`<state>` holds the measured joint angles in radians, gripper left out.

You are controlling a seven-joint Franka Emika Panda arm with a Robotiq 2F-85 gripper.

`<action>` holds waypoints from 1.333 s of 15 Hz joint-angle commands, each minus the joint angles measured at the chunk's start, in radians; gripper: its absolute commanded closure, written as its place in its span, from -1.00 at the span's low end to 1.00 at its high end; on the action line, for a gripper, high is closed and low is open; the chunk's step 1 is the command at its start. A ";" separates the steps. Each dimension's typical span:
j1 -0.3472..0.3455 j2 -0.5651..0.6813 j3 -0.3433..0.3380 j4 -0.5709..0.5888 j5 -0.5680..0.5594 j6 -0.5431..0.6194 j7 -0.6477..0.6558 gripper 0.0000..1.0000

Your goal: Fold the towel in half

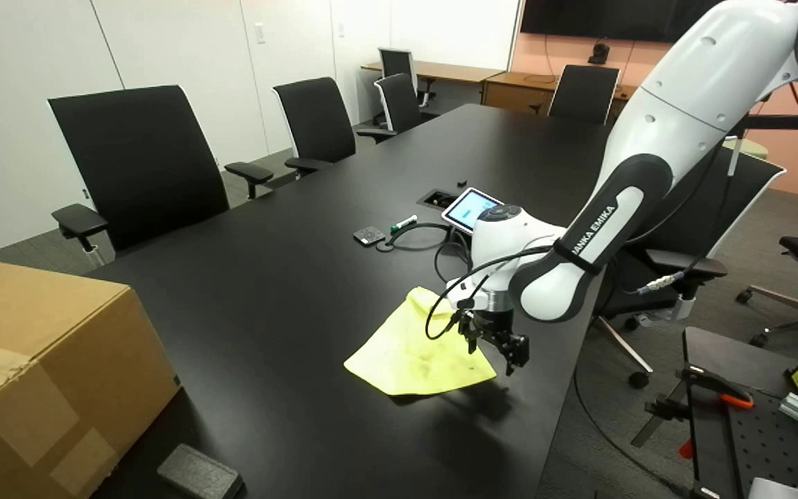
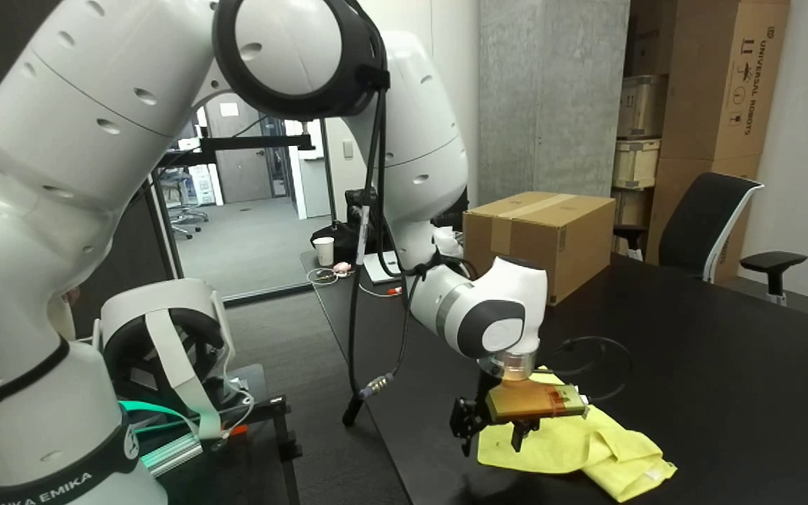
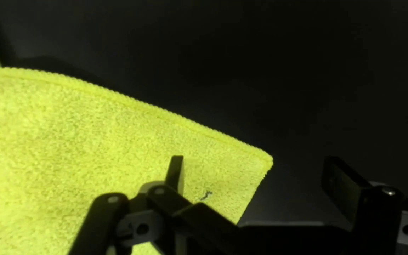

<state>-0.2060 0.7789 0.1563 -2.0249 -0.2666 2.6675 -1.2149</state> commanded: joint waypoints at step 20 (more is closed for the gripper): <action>0.144 0.104 -0.109 0.099 -0.056 0.042 0.045 -1.00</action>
<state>-0.0871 0.8528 0.0630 -1.9490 -0.3026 2.6997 -1.1982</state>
